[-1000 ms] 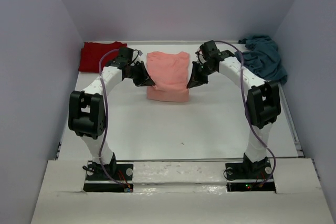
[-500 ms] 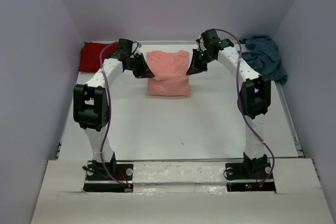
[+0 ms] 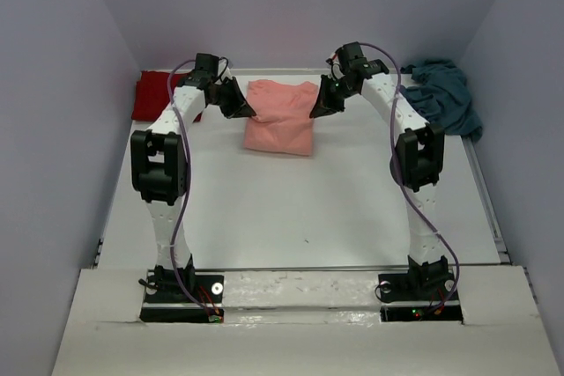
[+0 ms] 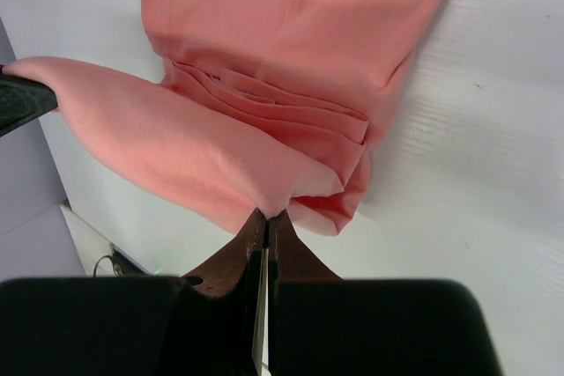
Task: Fold and stack the t-shirts
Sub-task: Fold the tshirt
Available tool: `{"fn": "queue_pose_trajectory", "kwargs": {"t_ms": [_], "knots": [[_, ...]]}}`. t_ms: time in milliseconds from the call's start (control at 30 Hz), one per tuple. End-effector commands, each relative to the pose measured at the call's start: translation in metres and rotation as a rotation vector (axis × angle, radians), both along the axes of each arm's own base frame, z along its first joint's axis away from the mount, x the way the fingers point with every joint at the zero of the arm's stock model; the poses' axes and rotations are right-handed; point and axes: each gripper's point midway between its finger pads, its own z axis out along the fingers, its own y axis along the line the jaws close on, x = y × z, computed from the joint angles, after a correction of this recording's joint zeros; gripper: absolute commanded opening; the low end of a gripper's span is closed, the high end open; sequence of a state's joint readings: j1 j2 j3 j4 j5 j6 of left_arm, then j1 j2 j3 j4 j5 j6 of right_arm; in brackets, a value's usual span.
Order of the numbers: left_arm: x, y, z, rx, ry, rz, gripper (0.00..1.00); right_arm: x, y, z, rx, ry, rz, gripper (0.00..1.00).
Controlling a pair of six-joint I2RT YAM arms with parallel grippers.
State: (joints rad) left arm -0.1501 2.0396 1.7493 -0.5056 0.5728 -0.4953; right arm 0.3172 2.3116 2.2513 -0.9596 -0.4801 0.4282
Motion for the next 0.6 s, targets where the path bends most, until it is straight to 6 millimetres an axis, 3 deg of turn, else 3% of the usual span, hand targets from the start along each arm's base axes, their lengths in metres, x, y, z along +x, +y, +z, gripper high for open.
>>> {"fn": "queue_pose_trajectory", "kwargs": {"t_ms": [0,300,567], "knots": [[0.014,0.003,0.017,-0.010,-0.052,-0.015,0.00,0.017,-0.004,0.016,0.024,-0.070,0.003,0.00],[0.048,0.010,0.019,-0.011,-0.115,0.006,0.00,0.041,-0.004,0.020,0.035,-0.139,-0.014,0.00],[0.076,0.014,0.037,-0.025,-0.215,0.017,0.00,0.063,-0.005,0.024,0.020,-0.250,-0.018,0.00]]}}
